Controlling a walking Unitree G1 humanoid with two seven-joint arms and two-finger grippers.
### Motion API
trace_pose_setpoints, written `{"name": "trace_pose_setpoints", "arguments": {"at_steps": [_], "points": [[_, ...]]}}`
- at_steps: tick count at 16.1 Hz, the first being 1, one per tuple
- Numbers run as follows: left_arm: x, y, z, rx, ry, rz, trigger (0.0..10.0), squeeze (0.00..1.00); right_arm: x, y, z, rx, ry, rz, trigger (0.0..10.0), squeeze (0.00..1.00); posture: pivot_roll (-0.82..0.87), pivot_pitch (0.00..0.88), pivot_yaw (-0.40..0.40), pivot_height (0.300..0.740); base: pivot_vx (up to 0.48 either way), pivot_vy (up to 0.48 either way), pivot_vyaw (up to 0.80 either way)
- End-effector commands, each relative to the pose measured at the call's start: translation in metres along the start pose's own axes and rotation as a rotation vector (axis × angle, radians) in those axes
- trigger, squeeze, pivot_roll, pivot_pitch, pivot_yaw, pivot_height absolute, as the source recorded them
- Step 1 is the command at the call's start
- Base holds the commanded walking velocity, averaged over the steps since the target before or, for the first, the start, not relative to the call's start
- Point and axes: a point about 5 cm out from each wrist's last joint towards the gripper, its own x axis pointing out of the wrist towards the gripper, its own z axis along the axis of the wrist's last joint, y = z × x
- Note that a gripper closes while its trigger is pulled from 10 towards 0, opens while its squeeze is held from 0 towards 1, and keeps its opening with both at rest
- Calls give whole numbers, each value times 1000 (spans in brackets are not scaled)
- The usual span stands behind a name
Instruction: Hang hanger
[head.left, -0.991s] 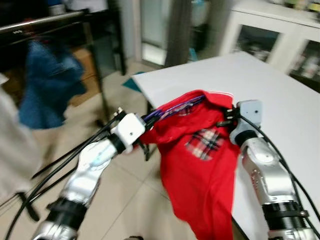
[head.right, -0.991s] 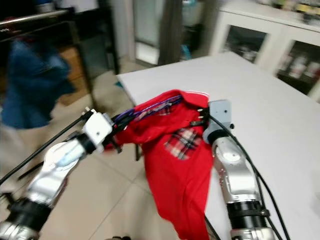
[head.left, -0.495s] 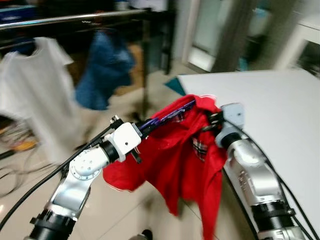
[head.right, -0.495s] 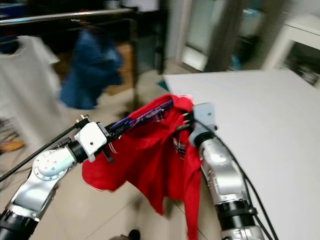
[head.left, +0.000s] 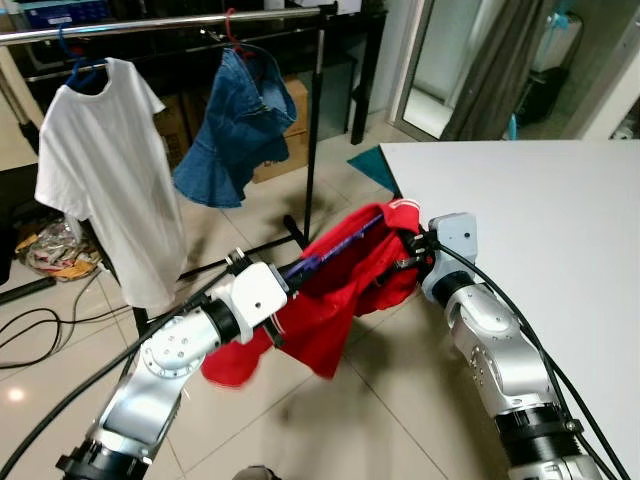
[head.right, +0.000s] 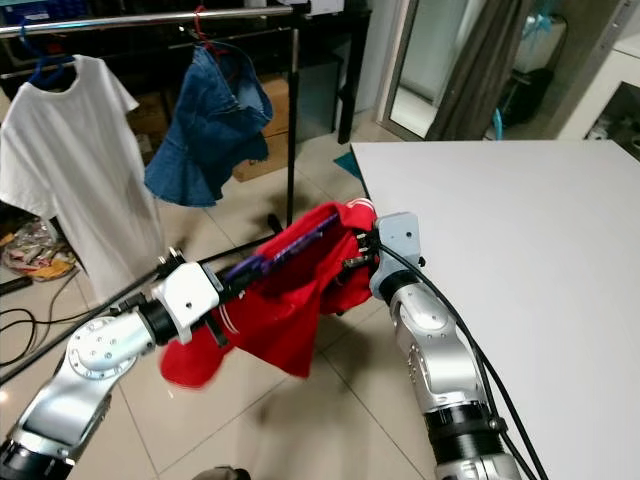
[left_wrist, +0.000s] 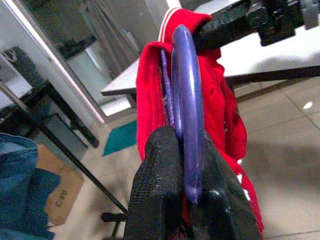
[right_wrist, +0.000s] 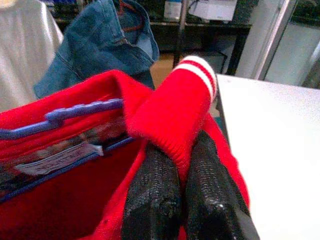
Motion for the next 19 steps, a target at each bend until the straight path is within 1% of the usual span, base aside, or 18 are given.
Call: {"name": "trace_pose_setpoints", "arguments": {"at_steps": [1,3,4,5,6,7,8,10,12,13,14,15,16,17,18,19], "points": [[1,-4,1,-5,-5,-20,10000,0,3,-6,8,-62,-37,-20,0,0,182,73,-59,740,0,0,0],[1,-6,0,2,-3,-35,10000,0,4,-8,10,-101,-57,-22,0,0,178,73,-60,740,0,0,0],[-2,-21,-9,150,58,-164,10000,0,11,-11,24,-194,-121,-58,0,0,175,76,-62,740,0,0,0],[-4,-25,-12,187,77,-199,10000,0,13,-11,28,-211,-139,-60,0,0,175,76,-62,740,0,0,0],[-9,-30,-18,252,113,-255,10000,0,19,-8,42,-237,-183,-38,0,0,179,76,-66,740,0,0,0],[-10,-30,-19,264,118,-262,10000,0,21,-7,45,-243,-193,-29,0,0,179,76,-66,740,0,0,0],[-11,-26,-17,308,109,-247,10000,0,24,-7,50,-262,-203,-8,0,0,189,75,-74,740,0,0,0],[-11,-19,-10,369,58,-205,10000,0,27,-12,47,-265,-181,-11,0,0,195,74,-79,740,0,0,0],[-11,-16,-3,424,1,-188,10000,0,29,-17,39,-264,-136,-21,0,0,201,73,-82,740,0,0,0],[-14,-18,-4,428,16,-208,10000,0,30,-17,37,-262,-120,-17,0,0,204,74,-83,740,0,0,0],[-18,-20,-10,434,62,-242,10000,0,31,-15,38,-257,-116,3,0,0,206,75,-82,740,0,0,0],[-24,-22,-21,440,126,-290,10000,0,33,-8,43,-257,-122,56,0,0,208,75,-81,740,0,0,0],[-25,-23,-25,439,153,-311,10000,0,34,-4,48,-255,-132,79,0,0,209,76,-82,740,0,0,0],[-27,-24,-27,431,175,-327,10000,0,35,0,51,-244,-138,95,0,0,210,75,-81,740,0,0,0],[-26,-25,-26,426,170,-336,10000,0,38,1,60,-229,-165,91,0,0,209,77,-80,740,0,0,0],[-26,-25,-26,423,168,-337,10000,0,39,1,63,-221,-171,87,0,0,209,77,-80,740,0,0,0]]}}
